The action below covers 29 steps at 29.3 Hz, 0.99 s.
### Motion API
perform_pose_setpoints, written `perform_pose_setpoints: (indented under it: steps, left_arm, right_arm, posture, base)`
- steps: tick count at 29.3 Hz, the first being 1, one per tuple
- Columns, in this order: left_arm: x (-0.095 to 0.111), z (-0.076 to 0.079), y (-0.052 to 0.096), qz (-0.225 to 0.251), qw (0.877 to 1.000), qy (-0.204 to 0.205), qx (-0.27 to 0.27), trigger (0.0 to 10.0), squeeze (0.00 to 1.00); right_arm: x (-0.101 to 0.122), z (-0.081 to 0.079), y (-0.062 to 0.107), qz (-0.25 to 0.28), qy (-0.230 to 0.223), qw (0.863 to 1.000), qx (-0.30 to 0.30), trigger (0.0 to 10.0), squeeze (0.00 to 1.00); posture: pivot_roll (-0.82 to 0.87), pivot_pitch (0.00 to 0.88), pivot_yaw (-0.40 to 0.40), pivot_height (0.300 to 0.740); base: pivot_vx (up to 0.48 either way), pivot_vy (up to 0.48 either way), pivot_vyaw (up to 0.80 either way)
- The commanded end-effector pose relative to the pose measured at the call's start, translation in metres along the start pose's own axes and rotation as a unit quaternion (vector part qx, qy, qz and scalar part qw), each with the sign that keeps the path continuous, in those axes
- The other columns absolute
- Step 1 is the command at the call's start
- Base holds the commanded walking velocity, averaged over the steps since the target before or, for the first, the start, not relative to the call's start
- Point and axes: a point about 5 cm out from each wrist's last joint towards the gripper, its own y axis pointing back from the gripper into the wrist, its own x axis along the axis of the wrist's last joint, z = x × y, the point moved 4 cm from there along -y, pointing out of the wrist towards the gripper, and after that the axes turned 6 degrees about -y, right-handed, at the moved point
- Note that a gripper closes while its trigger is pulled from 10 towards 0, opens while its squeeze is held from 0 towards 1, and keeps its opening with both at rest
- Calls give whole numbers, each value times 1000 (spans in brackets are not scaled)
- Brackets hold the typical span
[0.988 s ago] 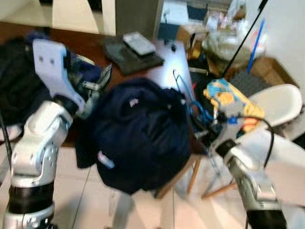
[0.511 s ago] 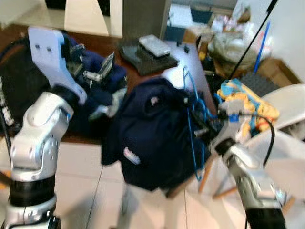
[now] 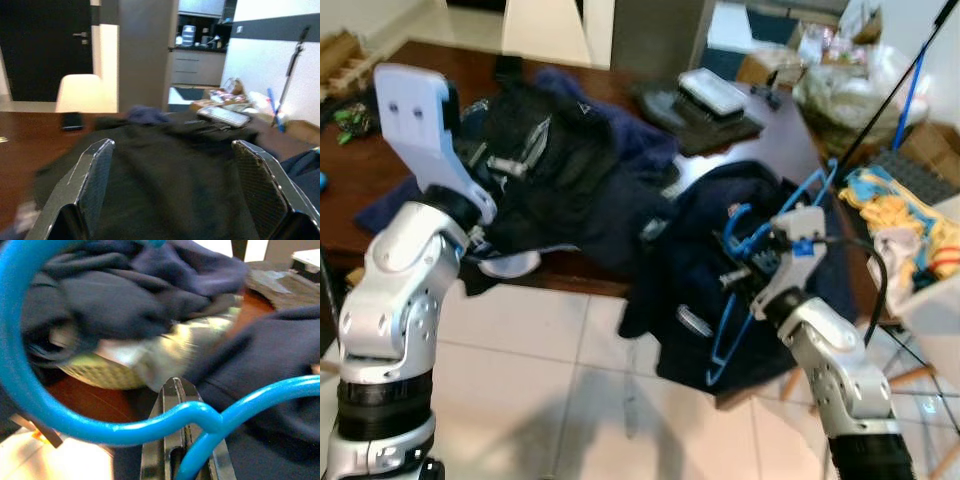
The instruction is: Hang hanger
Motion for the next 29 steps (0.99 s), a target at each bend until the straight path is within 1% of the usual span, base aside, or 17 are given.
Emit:
perform_pose_setpoints:
  steps: [1, 3, 6, 9, 11, 15, 21, 22, 24, 28, 29]
  left_arm:
    - [-11, 3, 4, -24, 1000, 0, 1, 10000, 0]
    - [-15, -1, 6, -35, 999, -1, 9, 10000, 0]
    - [-16, -2, 6, -36, 999, -1, 12, 10000, 0]
    - [-15, -8, 6, -30, 999, 0, 32, 10000, 0]
    - [-15, -8, 6, -30, 999, 0, 32, 10000, 0]
    - [-16, -1, 7, -24, 999, 10, 20, 10000, 0]
    - [-16, 1, 7, -24, 1000, 12, 17, 10000, 0]
    - [-17, 3, 7, -25, 1000, 12, 15, 10000, 0]
    - [-26, -3, 9, -40, 999, 6, 19, 10000, 0]
    - [-32, -7, 10, -49, 999, 1, 22, 10000, 0]
    - [-42, -14, 15, -66, 997, 11, 32, 10000, 0]
  right_arm:
    - [-2, 1, 3, -5, 0, 1000, -2, 10000, 0]
    - [-2, 1, 3, -5, 0, 1000, -1, 10000, 0]
    - [-2, 1, 2, -5, -1, 1000, -1, 10000, 0]
    - [-2, 0, 2, -5, -2, 1000, 1, 10000, 0]
    - [-2, 0, 2, -5, -2, 1000, 1, 10000, 0]
    - [-3, -1, 2, -6, -1, 1000, 4, 10000, 0]
    - [-3, -2, 3, -7, -1, 1000, 5, 10000, 0]
    - [-3, -2, 3, -8, 0, 1000, 6, 10000, 0]
    - [-2, -3, 1, -7, 0, 1000, 8, 10000, 0]
    - [-2, -4, 1, -7, 0, 1000, 9, 10000, 0]
    - [-2, -4, 1, -6, -1, 1000, 10, 10000, 0]
  posture:
    - [164, 186, -89, 740]
    - [164, 189, -90, 740]
    - [164, 189, -90, 740]
    - [165, 189, -89, 740]
    - [165, 189, -89, 740]
    - [165, 189, -88, 740]
    - [164, 189, -90, 740]
    - [164, 189, -90, 740]
    - [165, 188, -91, 740]
    - [165, 188, -91, 740]
    - [165, 188, -91, 740]
  base:
    - [0, -465, 0]
    - [0, -469, 0]
    - [0, -469, 0]
    - [0, 0, 0]
    - [0, 0, 0]
    - [0, 0, 0]
    - [0, 0, 0]
    - [0, 0, 0]
    - [0, 0, 0]
    - [0, 0, 0]
    - [0, 0, 0]
